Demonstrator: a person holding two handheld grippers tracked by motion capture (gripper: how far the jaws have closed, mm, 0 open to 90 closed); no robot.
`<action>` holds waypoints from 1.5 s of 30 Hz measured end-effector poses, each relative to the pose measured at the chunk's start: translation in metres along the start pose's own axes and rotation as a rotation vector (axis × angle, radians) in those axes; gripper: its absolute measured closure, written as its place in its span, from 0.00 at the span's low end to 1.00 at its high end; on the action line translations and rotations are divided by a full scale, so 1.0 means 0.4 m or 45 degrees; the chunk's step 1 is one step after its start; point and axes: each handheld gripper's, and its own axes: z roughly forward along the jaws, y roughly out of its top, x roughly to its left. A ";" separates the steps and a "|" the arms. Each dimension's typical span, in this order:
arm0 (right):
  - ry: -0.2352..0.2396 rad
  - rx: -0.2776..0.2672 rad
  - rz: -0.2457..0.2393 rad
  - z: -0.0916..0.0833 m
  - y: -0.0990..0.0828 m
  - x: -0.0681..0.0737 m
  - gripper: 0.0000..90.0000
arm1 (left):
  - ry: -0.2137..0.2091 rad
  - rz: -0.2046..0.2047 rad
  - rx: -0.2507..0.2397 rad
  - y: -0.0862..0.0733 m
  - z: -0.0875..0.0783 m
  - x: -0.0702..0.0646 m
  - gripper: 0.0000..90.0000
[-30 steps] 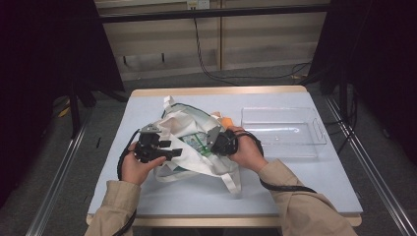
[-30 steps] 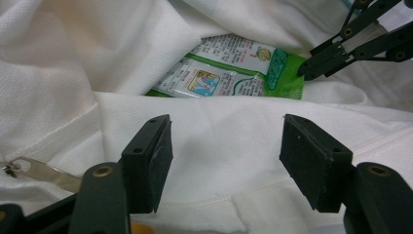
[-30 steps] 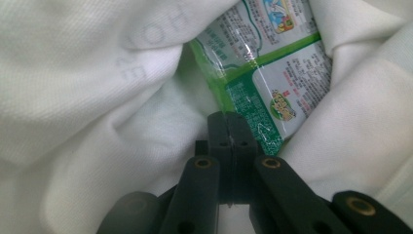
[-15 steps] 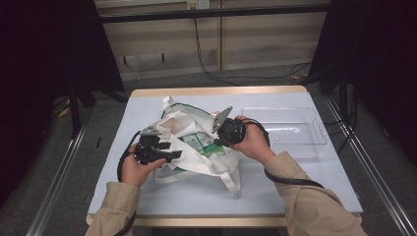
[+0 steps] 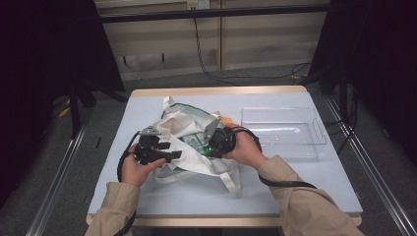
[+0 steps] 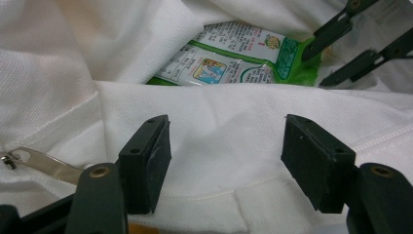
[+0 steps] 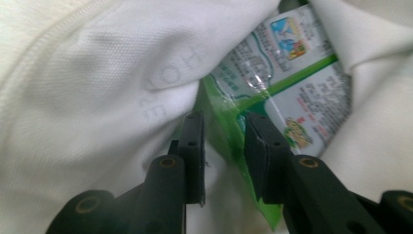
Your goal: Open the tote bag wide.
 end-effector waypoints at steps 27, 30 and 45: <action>-0.009 -0.056 0.217 -0.057 0.050 -0.021 1.00 | 0.015 0.007 0.021 -0.011 0.002 0.005 0.41; -0.003 -0.079 0.234 -0.068 0.053 -0.023 1.00 | 0.005 0.018 0.041 -0.017 0.004 0.007 0.49; 0.000 -0.104 0.295 -0.081 0.045 -0.035 1.00 | -0.052 0.072 0.120 -0.030 0.027 0.002 0.71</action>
